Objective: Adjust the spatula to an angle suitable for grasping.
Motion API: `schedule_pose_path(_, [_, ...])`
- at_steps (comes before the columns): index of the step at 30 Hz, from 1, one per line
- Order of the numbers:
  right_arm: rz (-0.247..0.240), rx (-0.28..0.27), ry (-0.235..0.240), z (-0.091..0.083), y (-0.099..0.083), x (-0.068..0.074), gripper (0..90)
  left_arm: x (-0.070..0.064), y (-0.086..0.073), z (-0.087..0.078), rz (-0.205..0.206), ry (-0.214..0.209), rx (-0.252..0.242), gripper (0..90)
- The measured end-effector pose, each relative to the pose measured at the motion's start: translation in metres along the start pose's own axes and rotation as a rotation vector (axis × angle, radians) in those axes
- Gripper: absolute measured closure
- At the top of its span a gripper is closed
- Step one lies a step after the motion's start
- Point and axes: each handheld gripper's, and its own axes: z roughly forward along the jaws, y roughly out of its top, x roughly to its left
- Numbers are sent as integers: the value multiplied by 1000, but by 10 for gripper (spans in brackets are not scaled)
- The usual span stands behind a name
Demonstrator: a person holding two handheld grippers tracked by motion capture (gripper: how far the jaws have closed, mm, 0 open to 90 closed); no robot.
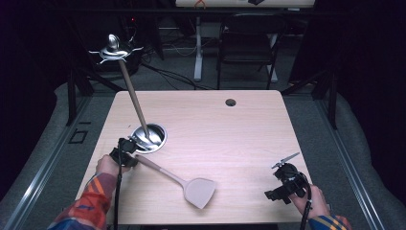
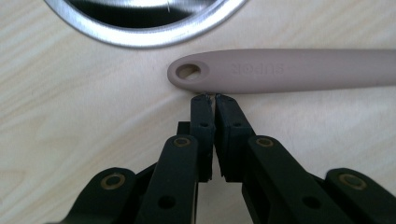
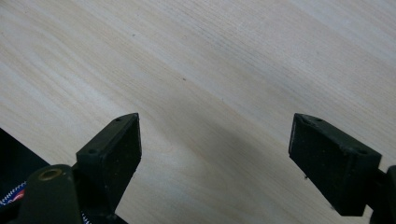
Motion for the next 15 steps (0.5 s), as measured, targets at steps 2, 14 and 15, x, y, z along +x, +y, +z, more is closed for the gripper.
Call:
schedule_pose_path(2, [-13, 15, -4, -1, 1, -1, 169, 1, 5, 1, -11, 0, -12, 859])
schedule_pose_path(14, [0, 17, -7, 1, 0, -2, 172, -23, 3, -7, -306, -217, -53, 248])
schedule_pose_path(15, [-3, 20, 1, 1, 1, -2, 171, -28, 5, -7, -306, -234, -59, 247])
